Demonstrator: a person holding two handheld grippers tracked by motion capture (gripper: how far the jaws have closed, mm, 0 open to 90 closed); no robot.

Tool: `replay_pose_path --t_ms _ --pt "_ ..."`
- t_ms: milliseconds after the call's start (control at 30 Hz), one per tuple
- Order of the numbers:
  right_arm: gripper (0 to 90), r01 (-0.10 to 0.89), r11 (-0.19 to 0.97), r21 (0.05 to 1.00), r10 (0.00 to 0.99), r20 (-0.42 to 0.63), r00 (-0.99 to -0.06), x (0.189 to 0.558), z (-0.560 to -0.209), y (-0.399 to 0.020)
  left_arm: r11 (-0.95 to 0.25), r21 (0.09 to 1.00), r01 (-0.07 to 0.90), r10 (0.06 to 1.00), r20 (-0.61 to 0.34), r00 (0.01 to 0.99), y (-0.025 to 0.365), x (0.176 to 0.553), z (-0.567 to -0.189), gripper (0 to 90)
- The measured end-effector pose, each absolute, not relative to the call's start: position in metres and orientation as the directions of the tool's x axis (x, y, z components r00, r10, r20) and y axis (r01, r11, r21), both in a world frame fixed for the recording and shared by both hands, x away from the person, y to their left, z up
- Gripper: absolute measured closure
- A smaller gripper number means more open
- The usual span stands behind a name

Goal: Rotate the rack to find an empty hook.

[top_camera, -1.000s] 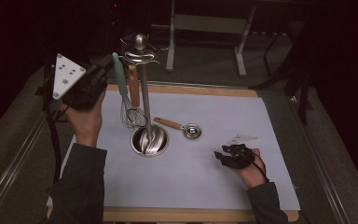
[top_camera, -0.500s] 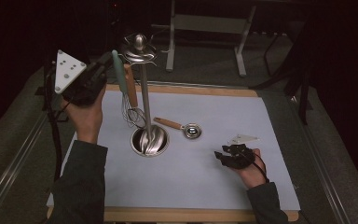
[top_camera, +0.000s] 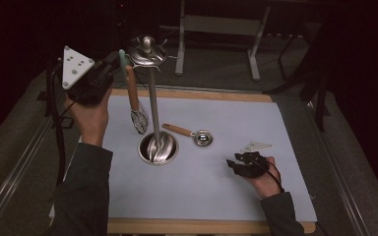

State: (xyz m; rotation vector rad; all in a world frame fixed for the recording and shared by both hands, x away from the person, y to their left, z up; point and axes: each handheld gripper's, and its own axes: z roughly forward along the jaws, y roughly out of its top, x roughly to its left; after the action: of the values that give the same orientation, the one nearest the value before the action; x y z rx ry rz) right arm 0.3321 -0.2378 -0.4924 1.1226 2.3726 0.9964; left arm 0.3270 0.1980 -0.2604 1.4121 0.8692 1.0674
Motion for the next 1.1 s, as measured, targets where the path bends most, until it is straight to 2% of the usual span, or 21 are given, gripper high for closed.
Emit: replay_pose_path --t_ms 633,1100 --pt "54.8 0.546 0.440 0.712 0.778 0.001 -0.628 0.333 -0.493 -0.240 -0.117 0.992 -0.051 0.934 0.127 0.333 0.200 0.327 -0.262 89.9" --pt "55.9 0.552 0.435 0.711 0.780 0.008 -0.625 0.333 -0.494 -0.240 -0.101 0.995 -0.003 0.943 0.097 0.318 0.222 0.317 -0.290 88.9"
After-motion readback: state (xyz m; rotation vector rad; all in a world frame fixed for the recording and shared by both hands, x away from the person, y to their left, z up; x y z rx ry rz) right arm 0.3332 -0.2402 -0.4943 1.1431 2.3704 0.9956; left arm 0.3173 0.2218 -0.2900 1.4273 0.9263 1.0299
